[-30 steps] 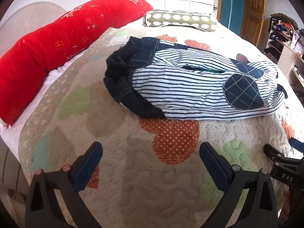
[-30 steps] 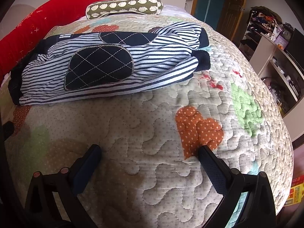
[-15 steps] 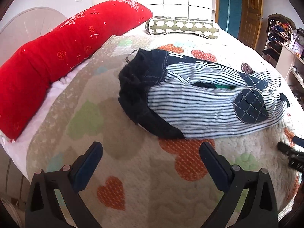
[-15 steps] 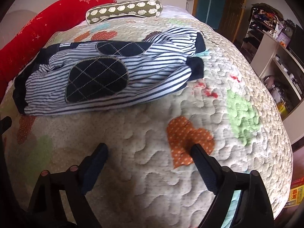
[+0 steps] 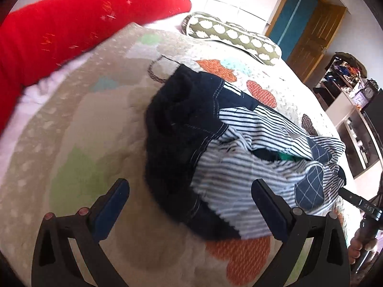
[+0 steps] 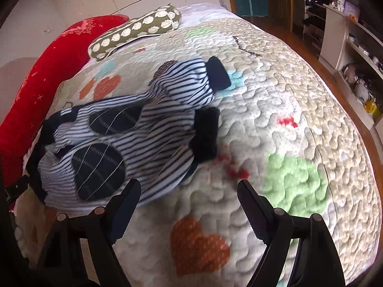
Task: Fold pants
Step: 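Lower both grippers onto the pants and grasp the navy waistband edges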
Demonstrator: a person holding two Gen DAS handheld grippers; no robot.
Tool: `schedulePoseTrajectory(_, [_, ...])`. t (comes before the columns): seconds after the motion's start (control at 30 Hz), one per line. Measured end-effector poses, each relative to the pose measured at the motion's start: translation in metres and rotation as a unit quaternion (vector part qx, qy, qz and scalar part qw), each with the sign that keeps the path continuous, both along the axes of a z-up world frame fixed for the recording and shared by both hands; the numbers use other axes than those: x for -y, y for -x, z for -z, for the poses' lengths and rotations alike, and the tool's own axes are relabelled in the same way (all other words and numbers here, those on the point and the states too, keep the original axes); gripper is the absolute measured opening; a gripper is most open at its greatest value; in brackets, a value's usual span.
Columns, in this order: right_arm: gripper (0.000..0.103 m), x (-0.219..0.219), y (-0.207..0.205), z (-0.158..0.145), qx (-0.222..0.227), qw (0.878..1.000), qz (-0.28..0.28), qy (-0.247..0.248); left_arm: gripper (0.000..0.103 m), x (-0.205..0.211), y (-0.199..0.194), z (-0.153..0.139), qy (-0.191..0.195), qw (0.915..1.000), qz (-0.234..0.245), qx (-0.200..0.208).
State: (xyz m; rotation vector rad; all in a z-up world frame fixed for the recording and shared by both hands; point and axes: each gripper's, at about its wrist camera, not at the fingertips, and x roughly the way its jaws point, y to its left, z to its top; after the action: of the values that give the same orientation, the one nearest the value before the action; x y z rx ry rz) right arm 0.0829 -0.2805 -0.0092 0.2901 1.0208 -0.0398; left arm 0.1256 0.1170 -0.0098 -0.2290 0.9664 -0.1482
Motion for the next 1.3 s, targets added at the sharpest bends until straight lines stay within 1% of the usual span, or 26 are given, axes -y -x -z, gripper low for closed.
schedulePoseTrajectory(0.1, [0.087, 0.001, -0.009, 0.007, -0.005, 1.0, 0.01, -0.008, 0.102, 0.007, -0.018, 0.013, 0.028, 0.9993, 0.013, -0.018])
schedulePoseTrajectory(0.17, [0.087, 0.0, -0.016, 0.009, -0.003, 1.0, 0.014, -0.004, 0.088, 0.015, -0.028, 0.023, 0.029, 0.9987, 0.013, -0.039])
schedulePoseTrajectory(0.2, [0.086, -0.002, -0.02, 0.01, -0.002, 1.0, 0.015, 0.0, 0.075, 0.02, -0.032, 0.026, 0.012, 0.9988, 0.007, -0.048])
schedulePoseTrajectory(0.23, [0.08, -0.002, -0.024, 0.008, -0.002, 1.0, 0.019, 0.004, 0.058, 0.023, -0.032, 0.027, -0.013, 0.9986, -0.004, -0.05])
schedulePoseTrajectory(0.27, [0.073, -0.003, -0.028, 0.008, -0.001, 1.0, 0.026, 0.007, 0.049, 0.027, -0.03, 0.025, -0.028, 0.9984, -0.006, -0.049])
schedulePoseTrajectory(0.3, [0.055, -0.001, -0.029, 0.009, -0.002, 0.999, 0.033, 0.009, 0.027, 0.027, -0.028, 0.022, -0.025, 0.9985, -0.004, -0.049])
schedulePoseTrajectory(0.33, [0.038, 0.001, -0.031, 0.008, -0.007, 0.999, 0.04, 0.012, 0.014, 0.026, -0.025, 0.019, -0.018, 0.9984, -0.003, -0.054])
schedulePoseTrajectory(0.37, [0.027, 0.004, -0.032, 0.006, -0.007, 0.999, 0.044, 0.006, 0.014, 0.024, -0.023, 0.016, -0.004, 0.9981, -0.003, -0.061])
schedulePoseTrajectory(0.4, [0.016, 0.008, -0.031, 0.004, -0.007, 0.999, 0.043, -0.017, 0.013, 0.021, -0.019, 0.011, 0.004, 0.9981, -0.004, -0.061])
schedulePoseTrajectory(0.43, [0.015, 0.01, -0.029, 0.001, -0.008, 0.998, 0.046, -0.03, 0.012, 0.019, -0.013, 0.006, 0.007, 0.9982, -0.003, -0.059])
schedulePoseTrajectory(0.6, [0.013, 0.009, 0.0, -0.018, 0.004, 0.999, 0.042, -0.033, 0.012, 0.016, 0.016, -0.015, 0.023, 0.9981, -0.005, -0.056])
schedulePoseTrajectory(0.73, [0.013, 0.011, 0.028, -0.025, 0.008, 0.998, 0.039, -0.042, 0.012, 0.014, 0.041, -0.026, 0.025, 0.9981, -0.006, -0.056])
schedulePoseTrajectory(0.8, [0.013, 0.016, 0.043, -0.027, 0.011, 0.998, 0.043, -0.051, 0.012, 0.013, 0.053, -0.025, 0.018, 0.9978, -0.01, -0.063])
schedulePoseTrajectory(0.87, [0.013, 0.022, 0.06, -0.024, 0.009, 0.997, 0.048, -0.061, 0.014, 0.015, 0.063, -0.013, 0.001, 0.9972, -0.012, -0.073])
schedulePoseTrajectory(0.9, [0.013, 0.024, 0.065, -0.021, 0.005, 0.997, 0.05, -0.062, 0.015, 0.016, 0.069, -0.007, -0.001, 0.997, -0.012, -0.077])
schedulePoseTrajectory(0.93, [0.014, 0.025, 0.069, -0.016, 0.001, 0.997, 0.051, -0.06, 0.015, 0.016, 0.07, 0.001, -0.001, 0.9965, -0.011, -0.083])
schedulePoseTrajectory(1.0, [0.015, 0.026, 0.076, -0.003, -0.015, 0.997, 0.057, -0.043, 0.017, 0.011, 0.076, 0.012, 0.012, 0.9958, -0.015, -0.09])
schedulePoseTrajectory(1.07, [0.02, 0.031, 0.081, 0.003, -0.018, 0.997, 0.062, -0.041, 0.021, 0.003, 0.08, 0.011, 0.029, 0.9962, -0.017, -0.08])
schedulePoseTrajectory(1.1, [0.022, 0.034, 0.085, 0.003, -0.014, 0.997, 0.066, -0.044, 0.022, 0.0, 0.083, 0.009, 0.034, 0.9964, -0.016, -0.076])
schedulePoseTrajectory(1.13, [0.028, 0.036, 0.088, 0.001, -0.011, 0.997, 0.068, -0.044, 0.023, -0.005, 0.087, 0.005, 0.038, 0.9967, -0.014, -0.07])
schedulePoseTrajectory(1.17, [0.03, 0.038, 0.092, -0.002, -0.009, 0.997, 0.069, -0.042, 0.023, -0.01, 0.093, -0.002, 0.038, 0.9974, -0.012, -0.06])
schedulePoseTrajectory(1.2, [0.034, 0.041, 0.094, -0.005, -0.006, 0.997, 0.071, -0.039, 0.023, -0.012, 0.097, -0.007, 0.033, 0.998, -0.011, -0.053])
schedulePoseTrajectory(1.23, [0.035, 0.043, 0.099, -0.01, -0.001, 0.997, 0.074, -0.035, 0.023, -0.016, 0.104, -0.015, 0.02, 0.9989, -0.013, -0.039])
schedulePoseTrajectory(1.27, [0.035, 0.045, 0.102, -0.015, 0.004, 0.996, 0.08, -0.025, 0.023, -0.02, 0.11, -0.025, 0.006, 0.9996, -0.014, -0.023])
schedulePoseTrajectory(1.3, [0.035, 0.049, 0.104, -0.021, 0.011, 0.996, 0.086, -0.012, 0.023, -0.022, 0.115, -0.033, 0.0, 0.9999, -0.013, -0.01])
